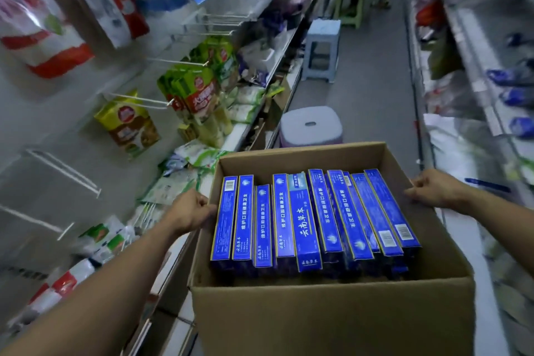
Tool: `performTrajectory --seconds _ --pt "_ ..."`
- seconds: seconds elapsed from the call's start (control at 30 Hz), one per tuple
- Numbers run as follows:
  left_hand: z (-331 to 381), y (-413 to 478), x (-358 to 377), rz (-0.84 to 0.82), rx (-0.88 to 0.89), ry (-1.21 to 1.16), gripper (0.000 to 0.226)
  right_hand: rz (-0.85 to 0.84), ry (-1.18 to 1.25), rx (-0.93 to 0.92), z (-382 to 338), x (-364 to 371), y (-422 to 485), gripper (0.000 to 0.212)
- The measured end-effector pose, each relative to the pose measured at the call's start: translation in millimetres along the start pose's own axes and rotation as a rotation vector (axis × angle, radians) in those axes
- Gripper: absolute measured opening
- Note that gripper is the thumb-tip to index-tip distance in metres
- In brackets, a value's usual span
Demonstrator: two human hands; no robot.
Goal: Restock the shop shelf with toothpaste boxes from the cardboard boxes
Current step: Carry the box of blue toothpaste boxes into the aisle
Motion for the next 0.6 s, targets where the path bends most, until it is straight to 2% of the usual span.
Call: performTrajectory --seconds 0.17,0.3,0.47,0.6 --pt "83 93 18 -0.036 0.085 0.074 0.042 0.063 0.009 0.093 42 -45 56 0.027" --pt "144 158 47 -0.073 0.104 0.079 0.044 0.07 0.007 0.108 70 -86 109 0.041" --pt "199 236 93 -0.099 0.086 0.05 0.046 0.032 0.024 0.103 112 -138 195 0.052" --pt "241 294 130 -0.109 0.045 0.009 0.045 0.017 -0.014 0.078 138 -185 266 0.051"
Point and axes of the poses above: each hand's wrist, its own y-axis towards the middle knuckle, its own x-axis out of the palm, z = x × y, the point moved 9 cm from there along y, towards the middle knuckle, and after that the axes turned 12 degrees about -y, right-handed, at the moved point
